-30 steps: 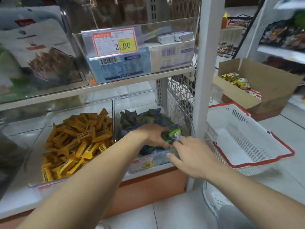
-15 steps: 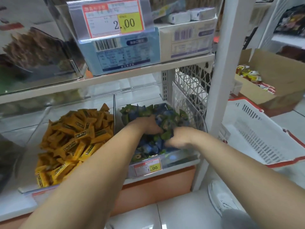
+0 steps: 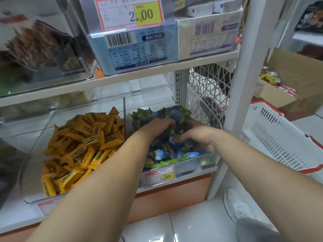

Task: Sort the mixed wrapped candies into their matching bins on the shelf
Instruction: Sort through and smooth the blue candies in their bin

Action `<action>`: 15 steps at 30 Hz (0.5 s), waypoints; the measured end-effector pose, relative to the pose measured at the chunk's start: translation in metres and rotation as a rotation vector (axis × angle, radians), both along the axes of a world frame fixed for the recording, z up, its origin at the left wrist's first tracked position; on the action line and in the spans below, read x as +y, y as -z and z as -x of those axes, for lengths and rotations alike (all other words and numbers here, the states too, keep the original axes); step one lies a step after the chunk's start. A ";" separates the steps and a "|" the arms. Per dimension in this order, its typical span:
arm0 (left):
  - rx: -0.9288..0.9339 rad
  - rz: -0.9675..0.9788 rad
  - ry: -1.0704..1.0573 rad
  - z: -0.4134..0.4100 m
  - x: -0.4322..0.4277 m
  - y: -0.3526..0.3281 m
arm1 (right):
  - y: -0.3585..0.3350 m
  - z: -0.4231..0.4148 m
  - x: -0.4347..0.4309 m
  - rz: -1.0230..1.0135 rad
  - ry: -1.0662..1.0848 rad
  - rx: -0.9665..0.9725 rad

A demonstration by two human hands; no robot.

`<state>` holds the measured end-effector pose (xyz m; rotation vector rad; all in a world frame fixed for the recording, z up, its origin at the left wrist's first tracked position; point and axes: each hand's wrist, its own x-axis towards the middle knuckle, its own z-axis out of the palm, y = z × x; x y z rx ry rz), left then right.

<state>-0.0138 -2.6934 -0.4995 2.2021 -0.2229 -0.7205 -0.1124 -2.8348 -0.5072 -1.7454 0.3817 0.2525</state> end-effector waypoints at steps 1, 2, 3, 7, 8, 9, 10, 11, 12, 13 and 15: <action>0.020 0.049 -0.015 0.002 0.002 -0.003 | -0.002 0.002 0.000 -0.047 0.025 -0.024; 0.038 0.098 -0.026 0.005 0.004 -0.006 | -0.003 0.004 0.000 -0.070 0.044 -0.047; 0.064 0.157 -0.043 0.008 0.006 -0.010 | -0.005 0.007 0.000 -0.080 0.066 -0.066; 0.189 0.533 -0.173 0.010 0.009 -0.030 | -0.015 0.017 -0.003 -0.305 0.152 -0.151; 0.205 0.609 -0.179 0.009 0.011 -0.035 | -0.019 0.019 -0.003 -0.404 0.148 -0.167; 0.218 0.647 -0.153 0.009 0.013 -0.040 | -0.022 0.022 -0.005 -0.476 0.144 -0.185; 0.229 0.641 -0.111 0.010 0.017 -0.046 | -0.026 0.024 -0.006 -0.521 0.144 -0.207; 0.229 0.590 -0.064 0.011 0.021 -0.051 | -0.028 0.025 -0.007 -0.529 0.154 -0.223; 0.199 0.500 -0.020 0.013 0.024 -0.057 | -0.030 0.026 -0.007 -0.497 0.163 -0.231; 0.131 0.384 0.021 0.014 0.026 -0.062 | -0.032 0.028 -0.006 -0.422 0.168 -0.234; -0.113 0.127 0.094 0.015 0.027 -0.068 | -0.036 0.033 -0.007 -0.165 0.128 -0.258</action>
